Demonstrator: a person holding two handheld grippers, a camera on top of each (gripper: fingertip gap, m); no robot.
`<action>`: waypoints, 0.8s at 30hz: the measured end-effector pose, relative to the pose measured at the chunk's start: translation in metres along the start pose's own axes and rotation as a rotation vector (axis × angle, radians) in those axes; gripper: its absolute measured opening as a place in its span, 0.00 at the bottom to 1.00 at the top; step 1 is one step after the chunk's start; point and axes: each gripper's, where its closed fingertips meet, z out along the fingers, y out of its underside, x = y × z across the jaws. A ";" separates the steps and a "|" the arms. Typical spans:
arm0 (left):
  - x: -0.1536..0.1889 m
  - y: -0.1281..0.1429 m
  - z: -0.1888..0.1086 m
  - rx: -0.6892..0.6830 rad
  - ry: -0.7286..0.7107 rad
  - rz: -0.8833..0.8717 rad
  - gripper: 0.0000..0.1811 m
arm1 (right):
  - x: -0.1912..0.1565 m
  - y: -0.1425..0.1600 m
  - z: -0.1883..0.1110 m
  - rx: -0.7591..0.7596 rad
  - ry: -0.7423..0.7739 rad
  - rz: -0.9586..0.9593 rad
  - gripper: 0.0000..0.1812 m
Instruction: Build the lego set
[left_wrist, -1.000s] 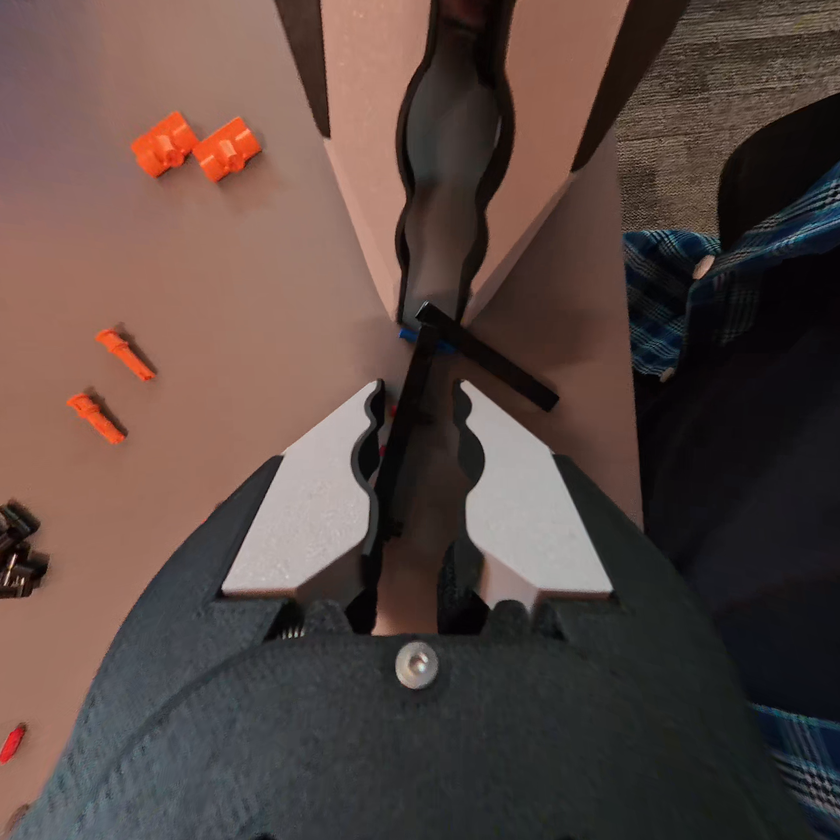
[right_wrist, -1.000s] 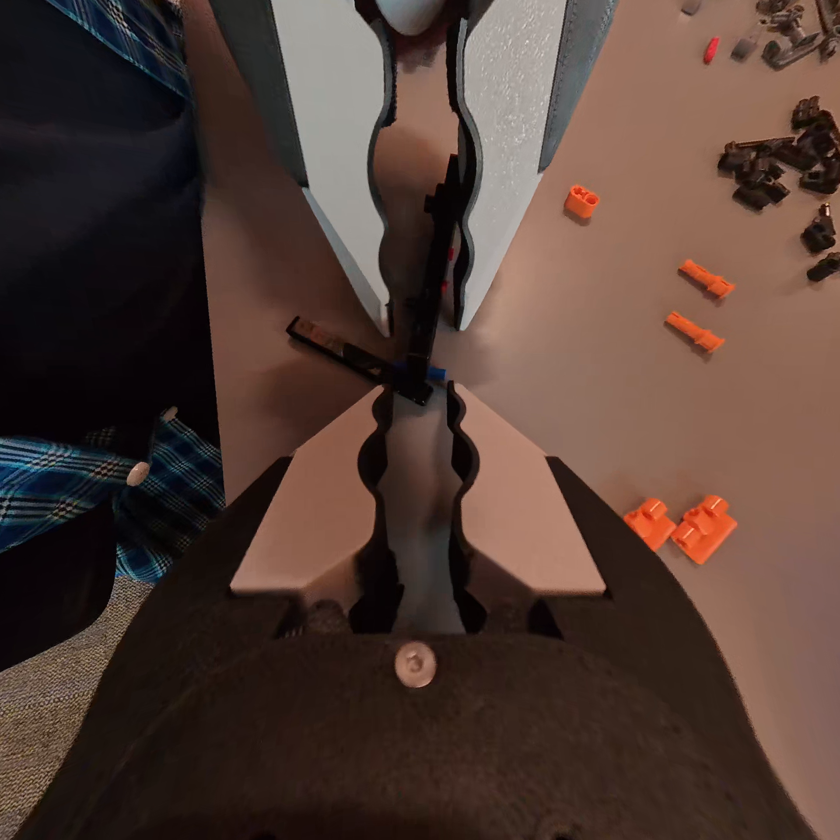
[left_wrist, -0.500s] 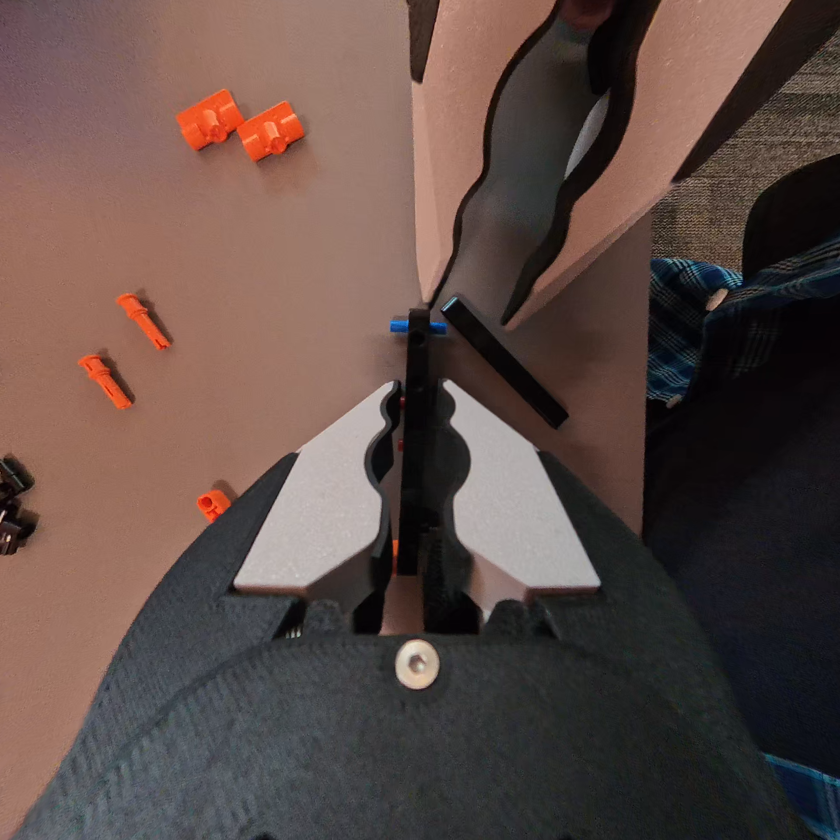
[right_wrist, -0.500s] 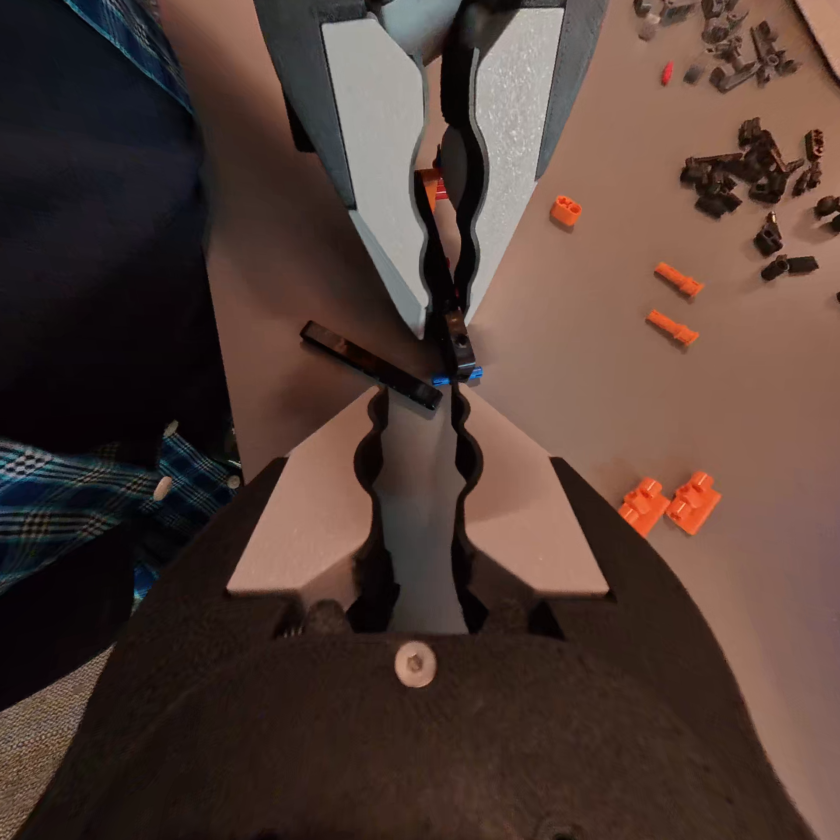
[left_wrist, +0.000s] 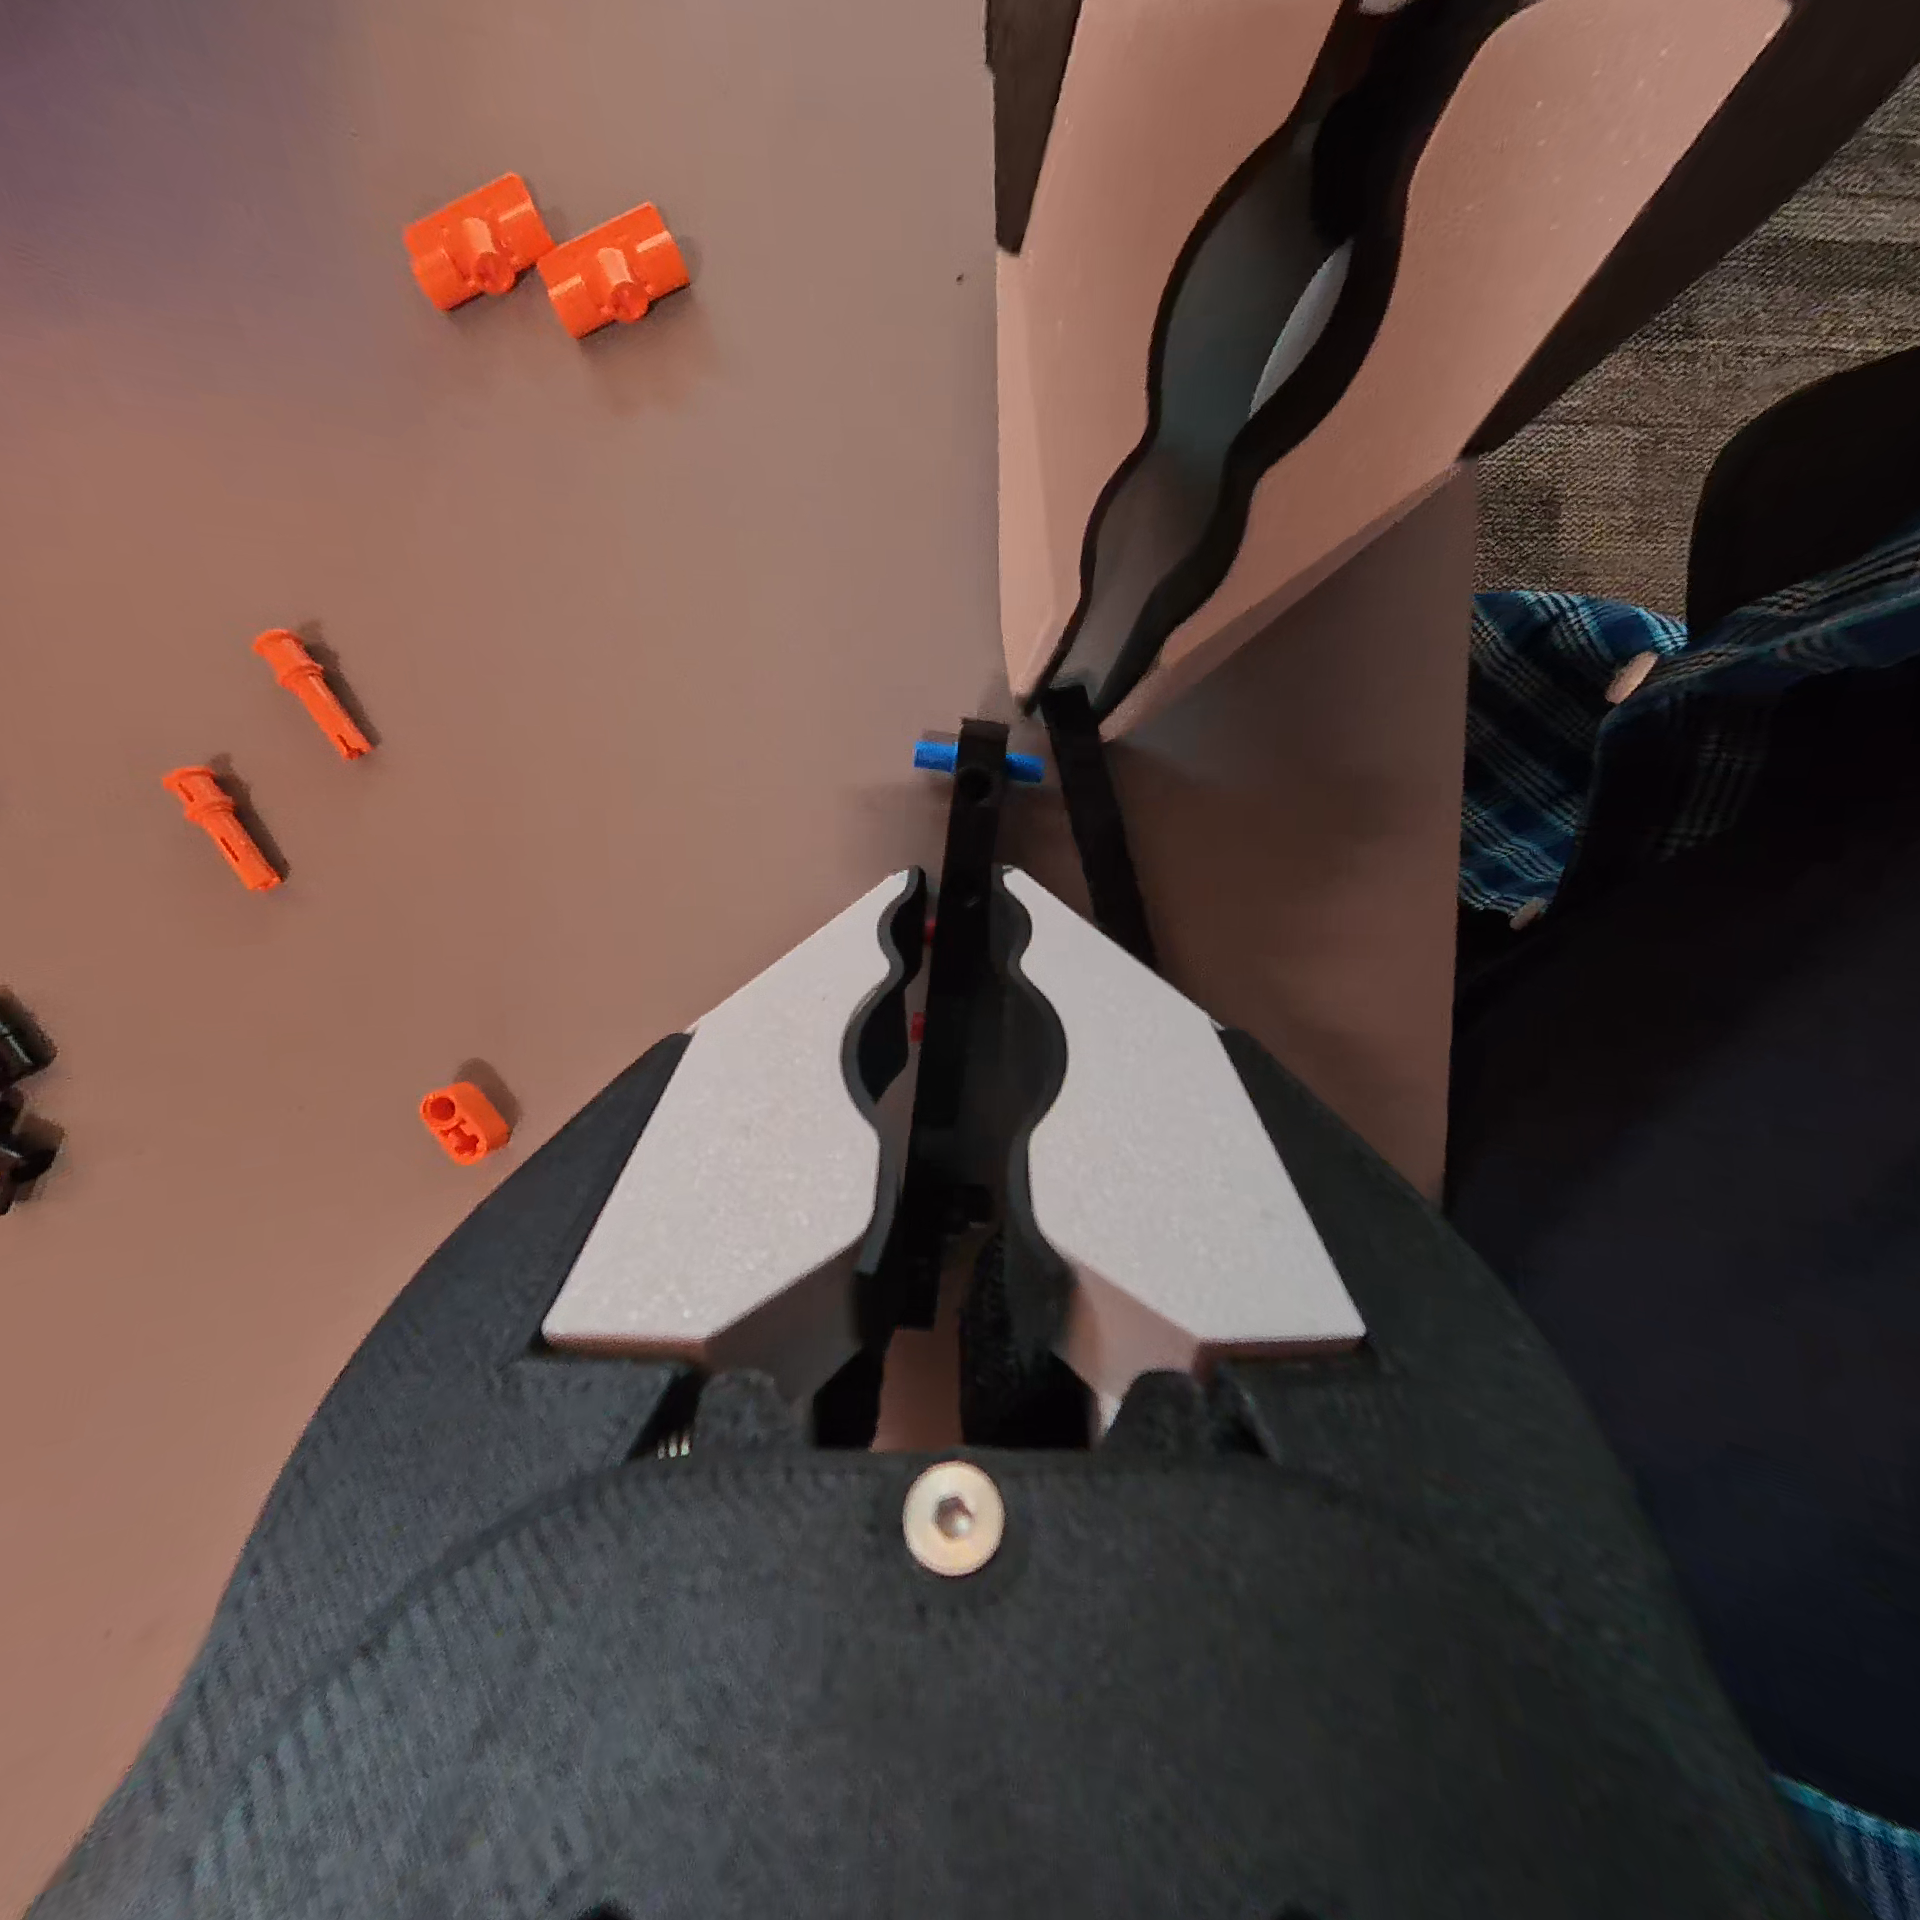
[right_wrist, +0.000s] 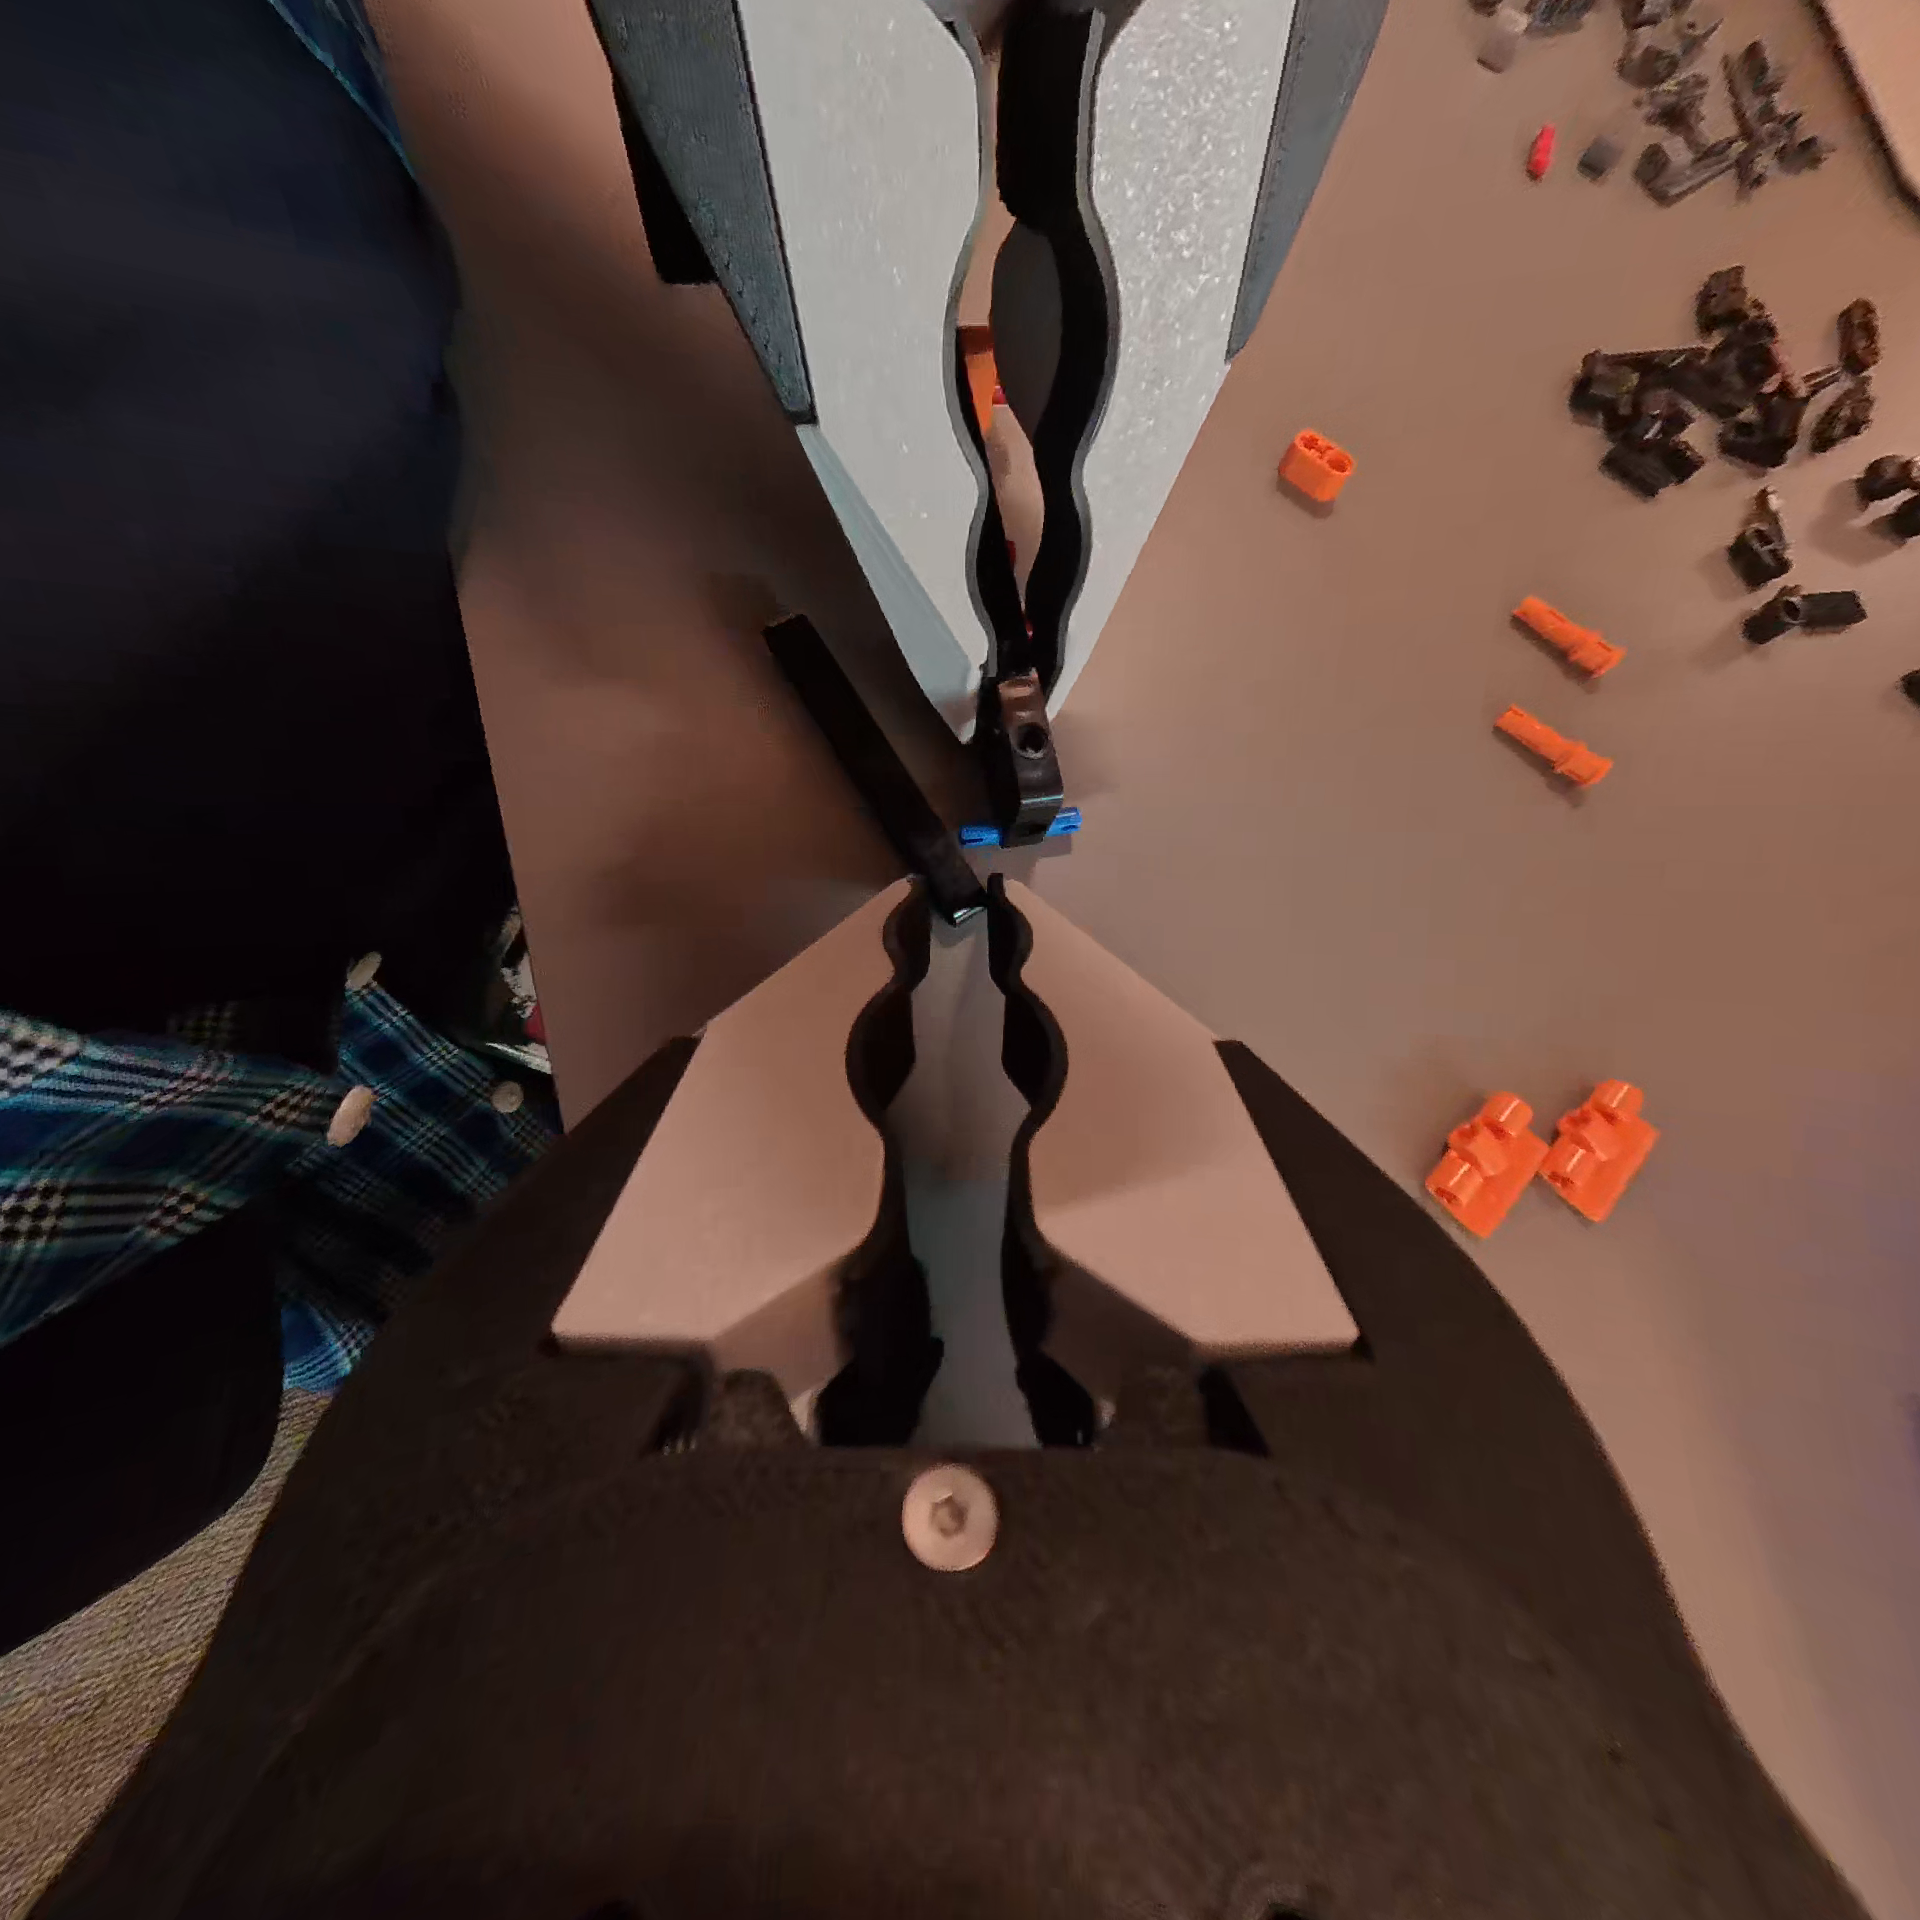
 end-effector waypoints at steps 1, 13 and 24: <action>0.001 0.000 0.000 0.001 -0.004 0.005 0.06 | 0.000 0.000 0.000 0.004 0.016 -0.012 0.04; 0.003 0.003 -0.002 0.008 -0.051 0.031 0.05 | 0.002 -0.001 -0.001 0.013 0.205 -0.109 0.04; 0.002 0.003 -0.003 0.005 -0.062 0.037 0.05 | 0.003 0.000 0.000 0.007 0.166 -0.045 0.03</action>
